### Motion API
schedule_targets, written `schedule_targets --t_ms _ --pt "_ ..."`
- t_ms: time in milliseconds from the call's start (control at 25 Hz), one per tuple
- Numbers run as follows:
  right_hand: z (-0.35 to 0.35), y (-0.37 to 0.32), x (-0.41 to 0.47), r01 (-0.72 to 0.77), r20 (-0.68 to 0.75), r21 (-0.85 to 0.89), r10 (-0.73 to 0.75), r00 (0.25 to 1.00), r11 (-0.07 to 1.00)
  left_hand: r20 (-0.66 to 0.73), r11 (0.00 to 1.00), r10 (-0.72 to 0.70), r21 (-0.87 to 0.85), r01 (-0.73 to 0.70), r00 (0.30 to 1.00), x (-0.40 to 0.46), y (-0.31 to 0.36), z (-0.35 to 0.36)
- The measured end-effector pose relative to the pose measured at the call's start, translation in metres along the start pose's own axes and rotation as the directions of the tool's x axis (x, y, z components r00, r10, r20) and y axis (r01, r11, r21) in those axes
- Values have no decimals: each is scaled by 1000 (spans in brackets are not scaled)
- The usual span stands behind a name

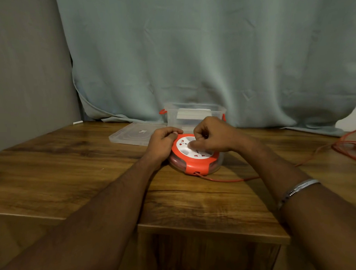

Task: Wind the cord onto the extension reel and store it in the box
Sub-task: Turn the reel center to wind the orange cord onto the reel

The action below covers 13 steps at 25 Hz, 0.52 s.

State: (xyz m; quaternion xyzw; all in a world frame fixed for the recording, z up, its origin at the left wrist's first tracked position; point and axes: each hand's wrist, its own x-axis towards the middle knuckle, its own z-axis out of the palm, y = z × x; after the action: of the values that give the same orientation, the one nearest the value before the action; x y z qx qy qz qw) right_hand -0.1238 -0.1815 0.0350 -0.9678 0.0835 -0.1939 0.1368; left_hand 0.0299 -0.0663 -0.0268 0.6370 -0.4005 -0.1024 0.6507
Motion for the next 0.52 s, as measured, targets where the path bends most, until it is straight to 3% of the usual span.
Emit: schedule_targets --t_ms 80,240,520 --pt "-8 1 -3 28 17 96 -29 999 995 -2 1000 -9 5 9 1000 0 0 0" --pt "-11 8 -5 -70 157 132 49 986 989 4 1000 -12 12 12 1000 0 1 0" --pt "-12 18 0 -84 155 182 56 986 980 31 999 19 46 -20 999 -1 0 1"
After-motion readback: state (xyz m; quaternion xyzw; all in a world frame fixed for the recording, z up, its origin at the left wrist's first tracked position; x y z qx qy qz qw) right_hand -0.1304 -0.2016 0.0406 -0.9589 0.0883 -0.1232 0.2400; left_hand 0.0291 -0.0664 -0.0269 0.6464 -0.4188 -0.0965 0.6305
